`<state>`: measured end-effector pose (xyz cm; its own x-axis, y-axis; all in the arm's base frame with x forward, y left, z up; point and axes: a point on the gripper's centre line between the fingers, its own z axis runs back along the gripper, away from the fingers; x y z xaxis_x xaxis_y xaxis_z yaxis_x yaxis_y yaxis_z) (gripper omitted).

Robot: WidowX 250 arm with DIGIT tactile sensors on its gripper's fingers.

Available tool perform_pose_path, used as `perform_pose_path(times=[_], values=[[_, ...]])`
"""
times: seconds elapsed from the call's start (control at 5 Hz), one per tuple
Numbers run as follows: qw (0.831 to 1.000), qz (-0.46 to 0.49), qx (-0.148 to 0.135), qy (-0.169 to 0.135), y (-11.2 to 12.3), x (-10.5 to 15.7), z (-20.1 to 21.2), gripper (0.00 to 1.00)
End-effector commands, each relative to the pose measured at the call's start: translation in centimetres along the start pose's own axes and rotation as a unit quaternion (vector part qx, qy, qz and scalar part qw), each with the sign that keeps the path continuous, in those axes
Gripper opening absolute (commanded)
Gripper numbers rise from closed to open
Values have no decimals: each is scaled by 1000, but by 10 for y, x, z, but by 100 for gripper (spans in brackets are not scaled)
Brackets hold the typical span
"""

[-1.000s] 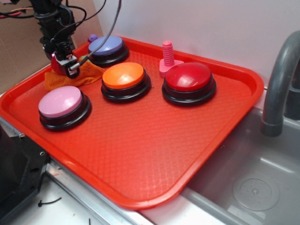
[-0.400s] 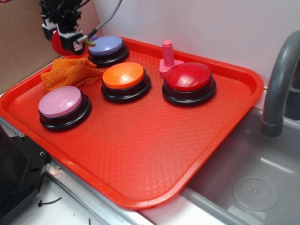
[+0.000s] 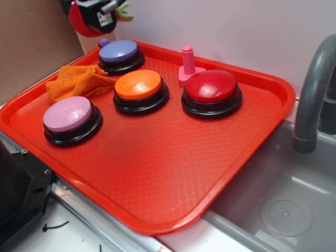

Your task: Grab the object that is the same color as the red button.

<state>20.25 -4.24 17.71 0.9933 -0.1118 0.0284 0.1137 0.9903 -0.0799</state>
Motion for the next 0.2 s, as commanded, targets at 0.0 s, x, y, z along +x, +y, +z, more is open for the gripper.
perform_pose_path(times=[0.0], values=[[996, -75, -35, -31, -61, -6, 19, 0]])
